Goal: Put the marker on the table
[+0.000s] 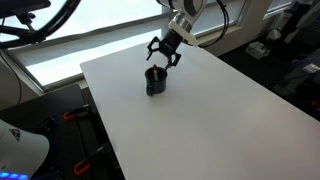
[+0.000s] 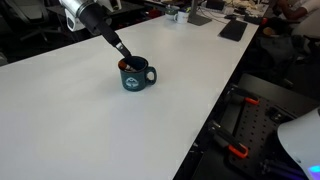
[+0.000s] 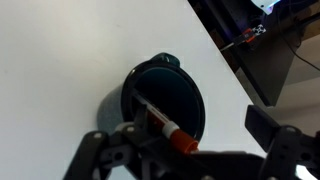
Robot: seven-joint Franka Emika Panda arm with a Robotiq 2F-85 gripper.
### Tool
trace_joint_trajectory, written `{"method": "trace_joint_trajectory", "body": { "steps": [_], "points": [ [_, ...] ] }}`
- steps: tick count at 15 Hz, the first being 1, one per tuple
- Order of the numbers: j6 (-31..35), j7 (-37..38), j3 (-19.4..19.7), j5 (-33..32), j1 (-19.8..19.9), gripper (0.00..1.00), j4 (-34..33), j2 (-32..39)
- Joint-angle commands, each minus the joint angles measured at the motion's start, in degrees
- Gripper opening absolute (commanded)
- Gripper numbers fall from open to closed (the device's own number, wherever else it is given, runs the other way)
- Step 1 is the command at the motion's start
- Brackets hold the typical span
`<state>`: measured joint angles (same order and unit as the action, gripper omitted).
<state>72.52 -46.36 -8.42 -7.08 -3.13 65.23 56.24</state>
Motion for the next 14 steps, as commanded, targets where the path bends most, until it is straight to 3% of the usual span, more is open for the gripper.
{"method": "trace_joint_trajectory", "body": {
  "steps": [1, 6, 7, 10, 14],
  "points": [
    [7.11, 3.15, -0.13, 1.28, 1.69, 1.00, 11.24, -10.12],
    [15.45, 2.88, -0.52, 2.66, 3.29, 1.00, 23.13, -19.51],
    [10.98, 1.87, 0.10, 1.69, 2.36, 1.00, 14.40, -13.62],
    [13.19, 1.86, 0.13, 1.98, 2.64, 1.00, 19.33, -16.93],
    [13.65, 1.86, 0.12, 1.98, 2.65, 1.00, 20.18, -17.20]
  ]
}}
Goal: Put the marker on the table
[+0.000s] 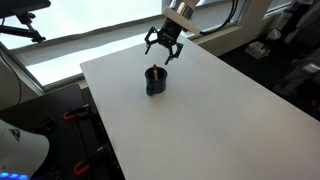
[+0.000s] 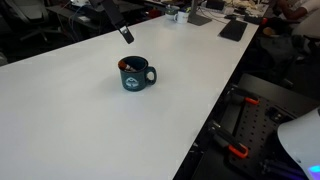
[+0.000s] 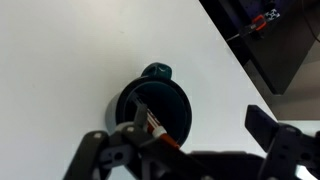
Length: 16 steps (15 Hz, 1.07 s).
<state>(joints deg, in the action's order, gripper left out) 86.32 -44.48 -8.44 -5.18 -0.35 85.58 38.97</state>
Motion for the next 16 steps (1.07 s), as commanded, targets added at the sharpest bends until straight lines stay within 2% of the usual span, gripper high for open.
{"method": "trace_joint_trajectory", "body": {
  "steps": [1, 4, 9, 10, 12, 16],
  "points": [
    [-0.13, -0.02, 0.13, 0.08, -0.13, 1.00, -0.17, 0.06],
    [4.89, 0.19, -0.49, 0.42, -0.23, 1.00, 6.11, -2.89],
    [23.65, 0.65, -1.52, 0.35, -0.44, 1.00, 22.25, -5.86],
    [17.41, -0.10, -1.00, 0.04, -0.60, 1.00, 13.97, -1.67],
    [21.31, 0.14, -1.28, -0.08, -0.72, 1.00, 17.77, -2.94],
    [21.89, 0.14, -1.29, -0.06, -0.71, 1.00, 19.31, -3.83]
  ]
}}
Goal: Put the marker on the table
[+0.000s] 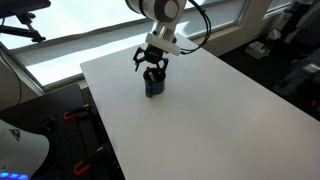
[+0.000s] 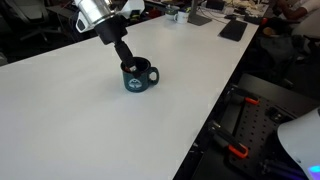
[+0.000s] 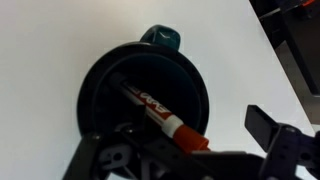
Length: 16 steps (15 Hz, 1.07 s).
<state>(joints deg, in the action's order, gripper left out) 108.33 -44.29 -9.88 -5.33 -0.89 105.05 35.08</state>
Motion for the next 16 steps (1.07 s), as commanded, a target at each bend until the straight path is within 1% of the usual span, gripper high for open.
{"method": "trace_joint_trajectory", "body": {
  "steps": [1, 5, 6, 7, 8, 9, 11, 13, 15, 16],
  "points": [
    [-0.10, -0.04, 0.15, 0.10, -0.17, 1.00, -0.15, 0.06],
    [-0.05, -0.04, 0.15, 0.10, -0.16, 1.00, -0.13, 0.06],
    [0.16, -0.52, 0.19, -0.17, -0.12, 0.75, -0.53, 0.56],
    [-0.23, -1.26, 0.24, -0.43, 0.00, 0.72, -1.15, 1.07],
    [-0.40, -1.80, 0.31, -0.59, 0.11, 0.66, -1.51, 1.29],
    [-0.44, -2.20, 0.45, -0.85, 0.19, 0.56, -1.82, 1.45],
    [-0.66, -3.12, 0.72, -1.19, 0.37, 0.40, -2.54, 1.83],
    [-1.52, -3.95, 0.81, -1.01, 0.57, 0.26, -3.35, 2.13],
    [-2.26, -4.61, 0.91, -0.97, 0.63, 0.15, -4.13, 2.40],
    [-2.48, -4.87, 0.93, -0.92, 0.68, 0.14, -4.39, 2.54]
  ]
}}
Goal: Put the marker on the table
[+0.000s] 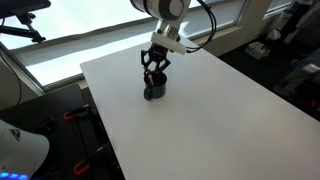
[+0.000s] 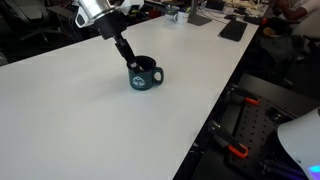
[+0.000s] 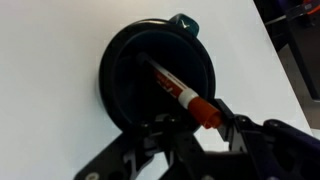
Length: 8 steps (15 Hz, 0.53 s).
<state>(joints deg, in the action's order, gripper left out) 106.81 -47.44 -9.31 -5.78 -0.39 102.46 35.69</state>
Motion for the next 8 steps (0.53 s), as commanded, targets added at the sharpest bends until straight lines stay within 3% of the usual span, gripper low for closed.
{"method": "trace_joint_trajectory", "body": {
  "steps": [1, 4, 8],
  "points": [
    [-1.54, -2.03, 0.38, -0.45, 0.15, 0.12, -2.29, 2.04],
    [-2.49, -2.40, 0.50, -0.33, 0.18, 0.01, -3.70, 2.50],
    [-3.81, -2.44, 0.67, -0.64, -0.01, 0.00, -5.38, 4.38]
  ]
}}
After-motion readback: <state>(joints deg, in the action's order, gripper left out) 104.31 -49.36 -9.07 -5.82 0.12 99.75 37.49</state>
